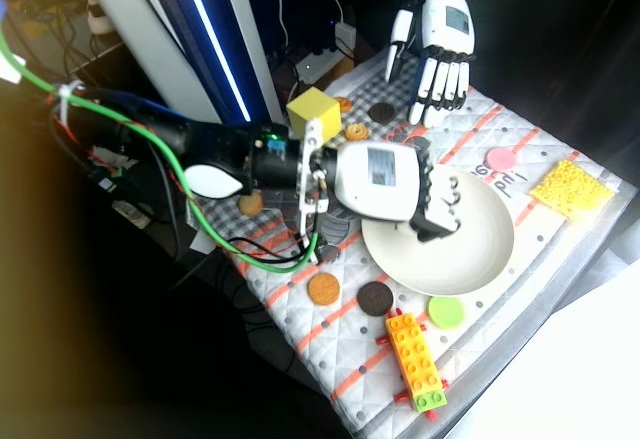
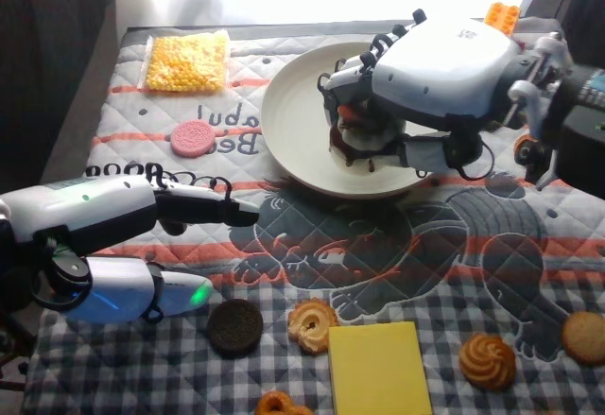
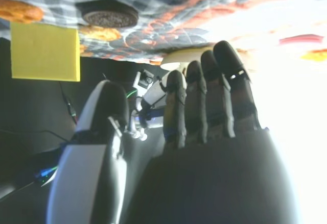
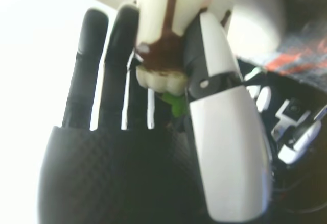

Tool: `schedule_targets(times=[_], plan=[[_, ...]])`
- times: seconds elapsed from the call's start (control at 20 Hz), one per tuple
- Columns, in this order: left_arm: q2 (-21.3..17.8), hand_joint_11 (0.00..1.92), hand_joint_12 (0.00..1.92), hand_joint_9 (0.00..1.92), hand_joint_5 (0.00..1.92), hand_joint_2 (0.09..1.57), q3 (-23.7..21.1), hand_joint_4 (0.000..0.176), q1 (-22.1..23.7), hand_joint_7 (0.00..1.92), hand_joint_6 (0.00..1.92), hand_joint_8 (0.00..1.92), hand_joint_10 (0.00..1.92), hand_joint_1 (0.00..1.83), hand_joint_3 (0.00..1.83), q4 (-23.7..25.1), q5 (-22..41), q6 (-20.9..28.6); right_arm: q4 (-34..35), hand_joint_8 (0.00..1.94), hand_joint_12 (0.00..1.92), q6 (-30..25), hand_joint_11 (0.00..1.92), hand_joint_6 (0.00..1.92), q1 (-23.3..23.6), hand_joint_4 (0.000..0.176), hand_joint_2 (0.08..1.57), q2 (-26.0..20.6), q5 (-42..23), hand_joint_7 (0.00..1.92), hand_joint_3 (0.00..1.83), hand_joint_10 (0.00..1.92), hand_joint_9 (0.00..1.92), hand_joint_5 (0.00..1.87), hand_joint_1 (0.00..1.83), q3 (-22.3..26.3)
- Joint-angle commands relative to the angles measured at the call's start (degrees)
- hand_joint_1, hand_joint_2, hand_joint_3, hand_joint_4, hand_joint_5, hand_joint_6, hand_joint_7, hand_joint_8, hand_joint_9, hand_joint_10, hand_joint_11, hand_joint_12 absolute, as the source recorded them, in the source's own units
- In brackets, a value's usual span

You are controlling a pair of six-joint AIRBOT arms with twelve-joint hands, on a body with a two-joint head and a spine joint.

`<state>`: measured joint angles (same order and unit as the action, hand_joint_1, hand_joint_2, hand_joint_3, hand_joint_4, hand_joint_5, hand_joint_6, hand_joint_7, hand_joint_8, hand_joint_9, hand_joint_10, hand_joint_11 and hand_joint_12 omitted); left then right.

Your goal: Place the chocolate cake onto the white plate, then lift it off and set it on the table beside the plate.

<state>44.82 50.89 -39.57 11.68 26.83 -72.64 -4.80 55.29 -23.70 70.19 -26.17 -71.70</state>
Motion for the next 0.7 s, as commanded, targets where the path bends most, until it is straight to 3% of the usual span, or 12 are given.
schedule_targets(times=[0.0,0.05,0.1,0.15,0.2,0.3,0.4,0.45,0.5,0.55,0.6,0.65], plan=[[-0.17,0.0,1.34,0.12,0.38,1.28,0.12,0.039,0.26,0.29,0.01,0.0,0.51,0.67,0.0,-0.78,6.17,0.56,0.47,1.5,1.68,0.1,0.48,1.57,0.92,0.0,1.32,-1.09,-9.3,0.62,0.0,1.34,0.59,0.61,1.14,0.39],[-0.18,0.0,1.32,0.11,0.38,1.27,0.21,0.039,0.13,0.29,0.01,0.0,0.52,0.68,0.0,-0.84,6.18,0.92,0.47,1.58,1.76,0.1,0.35,1.57,0.92,0.008,1.34,-2.26,-10.85,0.57,0.0,1.34,0.45,0.62,1.09,1.67],[-0.2,0.0,1.25,0.07,0.37,1.28,0.23,0.039,0.06,0.26,0.01,0.0,0.53,0.67,0.0,-0.9,6.2,1.06,0.46,1.59,1.77,0.09,0.27,1.59,0.92,0.0,1.34,-4.01,-12.2,0.54,0.0,1.34,0.38,0.63,1.09,3.16],[-0.21,0.0,1.27,0.08,0.38,1.28,0.23,0.024,0.0,0.28,0.01,0.01,0.56,0.68,0.0,-0.97,6.28,1.07,0.4,1.56,1.83,0.09,0.32,1.56,0.64,0.0,1.33,-5.57,-13.14,0.55,0.0,1.67,0.51,0.61,1.24,4.35],[-0.39,0.0,1.27,0.08,0.38,1.28,0.19,0.022,-0.17,0.29,0.01,0.01,0.56,0.67,0.0,-1.32,6.46,1.08,0.23,1.5,1.9,0.09,0.37,1.51,-0.34,0.0,1.31,-7.96,-14.32,0.64,0.0,1.7,0.57,0.6,1.28,6.12],[-0.75,0.0,1.23,0.07,0.4,1.26,0.03,0.017,-0.45,0.28,0.01,0.0,0.57,0.72,0.0,-1.79,6.87,1.15,0.01,1.61,1.92,0.08,0.42,1.39,-2.37,0.0,1.31,-11.39,-15.84,0.58,0.0,1.77,0.57,0.66,1.3,8.77],[-1.25,0.0,1.23,0.08,0.41,1.24,-0.29,0.008,-0.7,0.29,0.01,0.0,0.54,0.75,0.0,-2.01,7.25,1.15,-0.22,1.65,1.92,-0.05,0.37,1.48,-5.26,0.0,1.33,-15.83,-17.26,0.53,0.0,1.81,0.53,0.61,1.28,12.07],[-1.51,0.0,1.24,0.07,0.4,1.24,-0.4,0.013,-0.76,0.28,0.01,0.0,0.53,0.76,0.0,-2.1,7.42,1.16,-0.29,1.66,1.92,-0.16,0.37,1.5,-6.94,0.0,1.34,-17.78,-18.21,0.51,0.0,1.82,0.51,0.61,1.27,13.51],[-1.71,0.0,1.15,0.06,0.38,1.24,-0.51,0.03,-0.78,0.26,0.0,0.0,0.51,0.78,0.0,-2.18,7.51,1.16,-0.33,1.68,1.92,-0.29,0.43,1.51,-8.94,0.0,1.34,-19.81,-18.88,0.58,0.0,1.72,0.45,0.59,1.13,14.89],[-1.83,0.0,1.12,0.05,0.36,1.24,-0.58,0.04,-0.78,0.25,0.0,0.0,0.5,0.8,0.0,-2.18,7.61,1.16,-0.42,1.63,1.92,-0.79,0.57,1.45,-10.53,0.0,1.32,-21.17,-19.32,0.6,0.0,1.78,0.59,0.56,1.26,15.92],[-2.02,0.0,1.05,0.06,0.34,1.25,-0.71,0.045,-0.78,0.24,0.0,0.0,0.46,0.8,0.0,-2.18,7.86,1.16,-0.77,1.66,1.92,-2.05,0.59,1.48,-12.62,0.0,1.33,-22.6,-19.68,0.63,0.0,1.75,0.54,0.58,1.14,16.78],[-2.2,0.0,1.09,0.08,0.35,1.25,-0.84,0.034,-0.78,0.25,0.01,0.0,0.45,0.79,0.0,-2.18,8.08,1.16,-1.04,1.71,1.92,-3.16,0.68,1.36,-13.93,0.0,1.31,-23.16,-19.84,0.67,0.0,1.79,0.61,0.62,1.15,17.06]])
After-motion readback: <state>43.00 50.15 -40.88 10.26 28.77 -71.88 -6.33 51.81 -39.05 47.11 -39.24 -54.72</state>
